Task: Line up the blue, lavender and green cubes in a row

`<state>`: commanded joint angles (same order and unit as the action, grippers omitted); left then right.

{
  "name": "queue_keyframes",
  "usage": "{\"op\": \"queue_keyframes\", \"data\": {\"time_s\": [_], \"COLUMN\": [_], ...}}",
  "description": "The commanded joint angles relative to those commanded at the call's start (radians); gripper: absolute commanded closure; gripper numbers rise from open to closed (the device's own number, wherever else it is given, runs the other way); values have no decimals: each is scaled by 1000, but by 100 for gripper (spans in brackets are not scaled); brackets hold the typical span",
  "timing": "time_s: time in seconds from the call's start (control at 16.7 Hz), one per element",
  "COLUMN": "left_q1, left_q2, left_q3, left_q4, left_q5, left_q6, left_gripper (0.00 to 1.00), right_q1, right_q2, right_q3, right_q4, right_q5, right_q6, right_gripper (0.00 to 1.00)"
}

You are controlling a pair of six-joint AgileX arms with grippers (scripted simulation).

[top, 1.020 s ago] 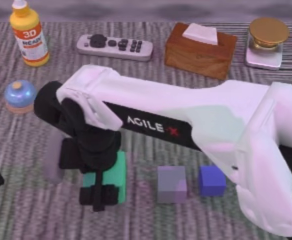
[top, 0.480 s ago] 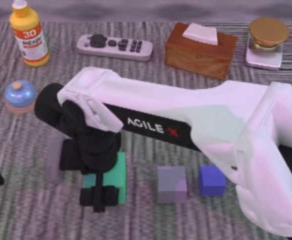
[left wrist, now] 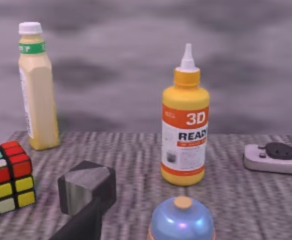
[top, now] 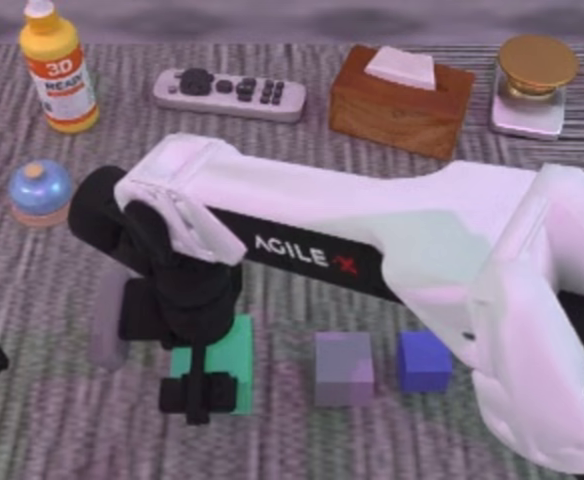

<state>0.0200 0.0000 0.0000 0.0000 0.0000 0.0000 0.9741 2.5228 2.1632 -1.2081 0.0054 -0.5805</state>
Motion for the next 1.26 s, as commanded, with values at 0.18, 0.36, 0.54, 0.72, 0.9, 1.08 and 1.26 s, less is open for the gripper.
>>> {"op": "queue_keyframes", "data": {"time_s": [0.18,0.36,0.54,0.72,0.9,1.08,1.26], "left_q1": [0,0,0,0,0,0,0], "left_q2": [0,0,0,0,0,0,0], "left_q3": [0,0,0,0,0,0,0], "left_q4": [0,0,0,0,0,0,0], "left_q5": [0,0,0,0,0,0,0], "left_q6": [0,0,0,0,0,0,0], "left_gripper": [0,0,0,0,0,0,0], "right_q1": [0,0,0,-1,4,8,7], "right_q2": [0,0,0,3,9,13,9], "right_q3": [0,0,0,17,119,244,295], "right_q4": [0,0,0,-17,-113,-236,-286], "right_q5": [0,0,0,0,-1,-1,0], "right_q6": [0,0,0,0,-2,-3,-1], "right_gripper": [0,0,0,0,0,0,0]}}
